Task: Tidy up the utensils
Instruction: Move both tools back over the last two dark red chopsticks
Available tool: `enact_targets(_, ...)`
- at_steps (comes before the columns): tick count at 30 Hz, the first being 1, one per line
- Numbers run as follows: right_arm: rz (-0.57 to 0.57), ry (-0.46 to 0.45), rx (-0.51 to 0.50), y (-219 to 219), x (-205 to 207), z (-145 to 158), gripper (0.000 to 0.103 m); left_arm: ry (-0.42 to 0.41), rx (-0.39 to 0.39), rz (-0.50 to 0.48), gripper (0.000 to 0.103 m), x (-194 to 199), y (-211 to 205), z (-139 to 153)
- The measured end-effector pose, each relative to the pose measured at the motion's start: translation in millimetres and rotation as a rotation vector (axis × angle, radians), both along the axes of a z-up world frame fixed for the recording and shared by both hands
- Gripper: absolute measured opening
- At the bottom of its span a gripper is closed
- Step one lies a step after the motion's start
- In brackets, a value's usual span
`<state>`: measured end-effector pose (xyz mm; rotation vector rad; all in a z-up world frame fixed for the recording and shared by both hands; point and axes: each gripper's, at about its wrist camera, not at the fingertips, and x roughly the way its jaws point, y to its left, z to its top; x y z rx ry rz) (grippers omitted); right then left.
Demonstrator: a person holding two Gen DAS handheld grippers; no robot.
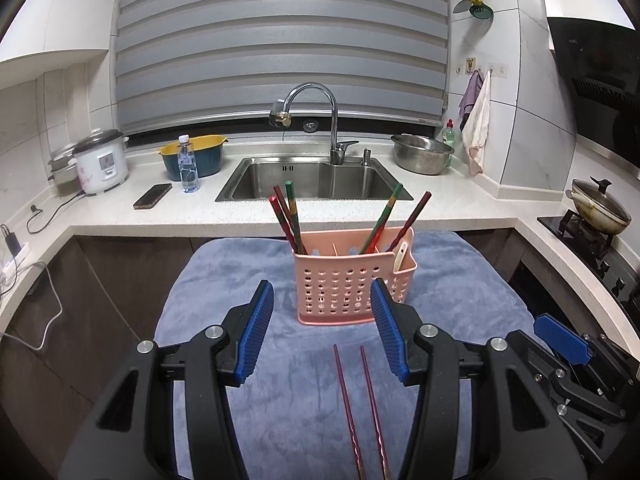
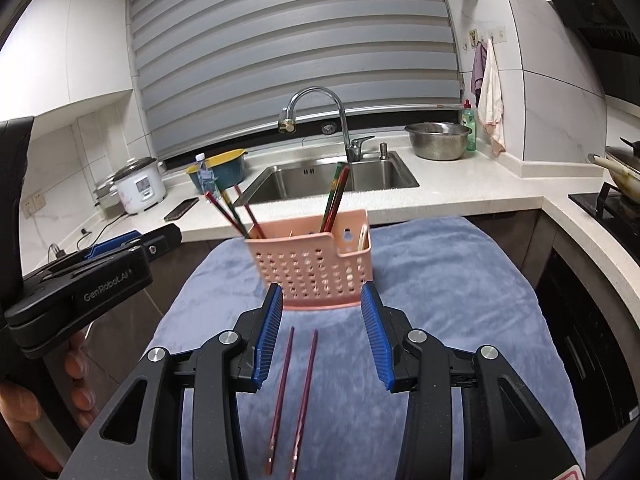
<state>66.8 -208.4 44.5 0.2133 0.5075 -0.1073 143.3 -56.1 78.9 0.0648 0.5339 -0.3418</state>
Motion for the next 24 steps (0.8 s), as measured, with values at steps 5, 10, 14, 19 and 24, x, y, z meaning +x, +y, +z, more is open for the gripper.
enact_targets(5, 0.012, 0.022, 0.005, 6, -12, -8, 0.04, 0.027, 0.007, 0.005, 0.048, -11, 8, -12)
enact_targets(10, 0.029, 0.072, 0.008, 14, -22, -27, 0.04, 0.074, 0.031, 0.01, 0.048, -20, 17, -32)
enact_targets(14, 0.041, 0.123, 0.012, 22, -29, -47, 0.04, 0.114, 0.044, 0.021, 0.048, -26, 25, -49)
enact_targets(19, 0.06, 0.186, 0.012, 34, -35, -74, 0.04, 0.157, 0.076, 0.026, 0.048, -38, 30, -71)
enact_targets(24, 0.075, 0.239, 0.012, 48, -39, -100, 0.04, 0.186, 0.091, 0.031, 0.048, -45, 34, -85)
